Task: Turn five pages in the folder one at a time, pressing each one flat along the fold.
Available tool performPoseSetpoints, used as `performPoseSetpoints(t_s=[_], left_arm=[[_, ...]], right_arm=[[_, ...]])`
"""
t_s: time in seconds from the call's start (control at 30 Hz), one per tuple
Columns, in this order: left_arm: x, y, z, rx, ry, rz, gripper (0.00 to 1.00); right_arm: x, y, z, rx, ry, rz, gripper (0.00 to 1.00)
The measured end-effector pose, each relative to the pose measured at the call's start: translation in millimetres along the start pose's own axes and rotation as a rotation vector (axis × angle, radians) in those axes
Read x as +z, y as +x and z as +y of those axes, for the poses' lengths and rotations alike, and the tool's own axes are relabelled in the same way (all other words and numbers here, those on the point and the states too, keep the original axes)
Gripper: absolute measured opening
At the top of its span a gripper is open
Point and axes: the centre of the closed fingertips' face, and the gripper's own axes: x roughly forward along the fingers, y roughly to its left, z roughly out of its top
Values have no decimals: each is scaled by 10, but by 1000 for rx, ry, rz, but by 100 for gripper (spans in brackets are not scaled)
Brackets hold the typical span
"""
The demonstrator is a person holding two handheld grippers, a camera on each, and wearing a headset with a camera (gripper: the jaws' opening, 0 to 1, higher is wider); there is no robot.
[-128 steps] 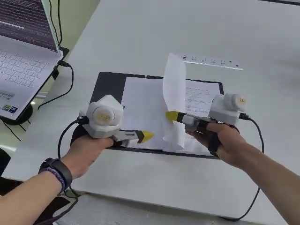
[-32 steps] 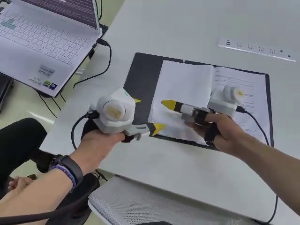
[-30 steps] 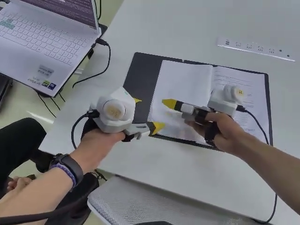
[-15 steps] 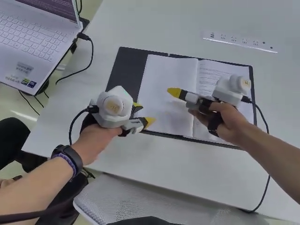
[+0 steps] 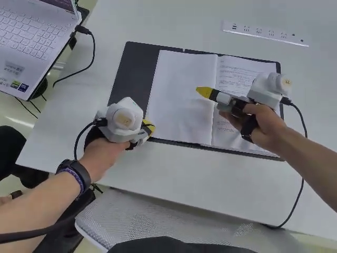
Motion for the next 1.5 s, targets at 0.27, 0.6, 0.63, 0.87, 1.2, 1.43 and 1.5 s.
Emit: performPoseSetpoints(t_s=[0.27, 0.6, 0.63, 0.87, 1.2, 1.43, 1.5], left_arm=[[43, -70, -52, 13, 45, 10, 0], [42, -59, -34, 10, 13, 9, 0], [39, -51, -32, 12, 15, 10, 0], [46, -50, -38, 17, 0, 8, 0], [47, -43, -23, 19, -33, -2, 0], [39, -20, 0, 23, -55, -13, 0], [37, -18, 3, 25, -59, -15, 0]], right_arm=[[69, 12, -152, -23, -58, 19, 17], [240, -37, -439, -53, -177, -9, 9], [239, -31, -451, -51, -192, -7, 8], [166, 16, -535, -45, -203, 10, 1], [147, 20, -586, -17, -209, 13, 0], [197, 28, -644, -9, -200, -1, 0], [223, 44, -649, -13, -206, -8, 0]])
